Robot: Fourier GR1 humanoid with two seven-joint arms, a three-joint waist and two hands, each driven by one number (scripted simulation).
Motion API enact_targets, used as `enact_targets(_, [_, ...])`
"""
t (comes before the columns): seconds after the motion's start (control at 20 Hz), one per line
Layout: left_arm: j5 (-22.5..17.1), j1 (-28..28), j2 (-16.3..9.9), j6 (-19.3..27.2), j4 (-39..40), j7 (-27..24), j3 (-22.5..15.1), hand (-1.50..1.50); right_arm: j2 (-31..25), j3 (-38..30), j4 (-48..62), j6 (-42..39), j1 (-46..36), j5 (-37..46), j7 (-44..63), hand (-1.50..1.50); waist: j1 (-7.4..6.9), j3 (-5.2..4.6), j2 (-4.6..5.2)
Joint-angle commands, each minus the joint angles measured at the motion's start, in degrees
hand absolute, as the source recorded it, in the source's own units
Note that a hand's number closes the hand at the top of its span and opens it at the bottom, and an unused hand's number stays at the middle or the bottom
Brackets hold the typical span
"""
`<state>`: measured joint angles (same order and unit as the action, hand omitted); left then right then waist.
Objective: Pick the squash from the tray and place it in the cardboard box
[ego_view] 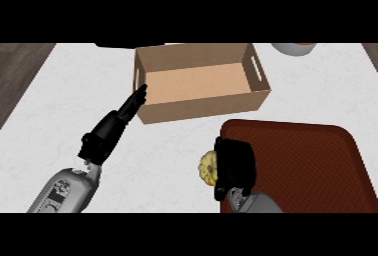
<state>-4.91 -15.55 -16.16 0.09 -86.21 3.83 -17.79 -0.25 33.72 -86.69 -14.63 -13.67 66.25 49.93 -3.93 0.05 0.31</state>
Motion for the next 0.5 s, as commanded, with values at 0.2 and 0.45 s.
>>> enact_targets(0.2, [1.24, 0.84, 0.55, 0.51, 0.69, -1.12, 0.21, 0.0, 0.24, 14.4, 2.89, 10.8, -13.98, 1.35, -12.86, 1.5, 1.82, -0.02, -0.15])
enact_targets(0.45, [3.09, 0.88, 2.31, 2.34, 0.69, 0.5, 0.93, 0.0, 0.24, 18.13, -4.35, 8.85, -19.38, -4.58, -7.32, 1.5, 3.15, -0.05, -0.35])
